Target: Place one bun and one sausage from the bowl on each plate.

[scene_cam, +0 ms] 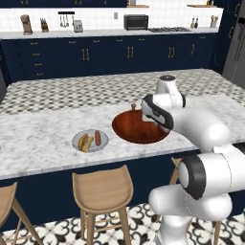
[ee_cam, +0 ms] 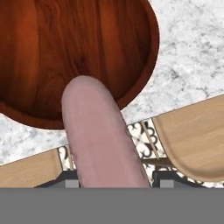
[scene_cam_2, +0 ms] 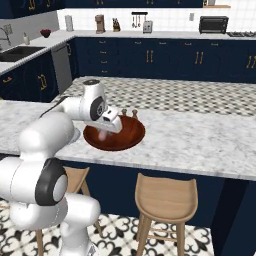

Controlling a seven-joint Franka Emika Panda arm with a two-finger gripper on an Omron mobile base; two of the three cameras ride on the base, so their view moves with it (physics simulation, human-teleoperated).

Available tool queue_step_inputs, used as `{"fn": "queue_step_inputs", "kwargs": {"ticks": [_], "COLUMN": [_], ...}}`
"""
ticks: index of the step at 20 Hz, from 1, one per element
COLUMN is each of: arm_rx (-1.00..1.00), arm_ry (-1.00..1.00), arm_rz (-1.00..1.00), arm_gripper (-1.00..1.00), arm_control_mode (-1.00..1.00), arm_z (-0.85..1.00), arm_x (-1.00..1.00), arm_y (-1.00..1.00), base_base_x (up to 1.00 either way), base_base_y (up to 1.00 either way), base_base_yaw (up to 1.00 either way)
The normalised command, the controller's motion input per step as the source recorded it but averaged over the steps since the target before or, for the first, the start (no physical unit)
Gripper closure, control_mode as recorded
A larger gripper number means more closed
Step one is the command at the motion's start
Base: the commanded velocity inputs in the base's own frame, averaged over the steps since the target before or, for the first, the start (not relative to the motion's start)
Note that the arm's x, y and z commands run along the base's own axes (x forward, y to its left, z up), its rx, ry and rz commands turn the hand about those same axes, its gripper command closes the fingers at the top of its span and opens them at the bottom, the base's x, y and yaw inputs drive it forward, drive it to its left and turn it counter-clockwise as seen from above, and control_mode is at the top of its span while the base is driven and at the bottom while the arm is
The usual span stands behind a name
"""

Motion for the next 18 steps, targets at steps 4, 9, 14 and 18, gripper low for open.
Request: {"fn": "queue_step_inputs", "kwargs": {"ticks": [4, 9, 14, 18], "arm_rx": [0.00, 0.00, 0.00, 0.00], "arm_ry": [0.00, 0.00, 0.00, 0.00], "arm_rz": [0.00, 0.00, 0.00, 0.00], "arm_gripper": [1.00, 1.00, 1.00, 1.00], "arm_control_mode": [1.00, 1.00, 1.00, 1.00], "arm_z": [0.01, 0.00, 0.00, 0.00], "arm_x": [0.00, 0.00, 0.00, 0.00], "arm_y": [0.05, 0.00, 0.00, 0.00], "base_base_x": [-0.05, -0.81, -0.05, 0.30], "base_base_y": [0.01, 0.79, 1.00, 1.00], "base_base_yaw": [0.00, 0.00, 0.00, 0.00]}}
